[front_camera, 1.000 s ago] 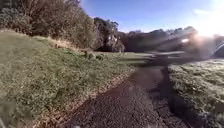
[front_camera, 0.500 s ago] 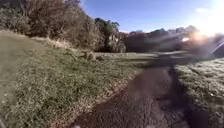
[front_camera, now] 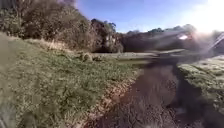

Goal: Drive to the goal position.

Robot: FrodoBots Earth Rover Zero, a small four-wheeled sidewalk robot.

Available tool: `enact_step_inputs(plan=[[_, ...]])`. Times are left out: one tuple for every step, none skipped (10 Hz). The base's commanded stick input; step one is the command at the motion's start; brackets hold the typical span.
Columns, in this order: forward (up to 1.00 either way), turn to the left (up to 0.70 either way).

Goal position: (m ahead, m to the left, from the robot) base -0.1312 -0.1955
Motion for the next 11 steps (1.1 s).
enact_step_inputs(plan=[[0.00,-0.70],[0.00,-0.70],[0.00,-0.70],[0.00,-0.70],[0.00,-0.70],[0.00,-0.70],[0.00,-0.70],[0.00,-0.70],[0.00,-0.64],[0.00,-0.30],[0.00,0.00]])
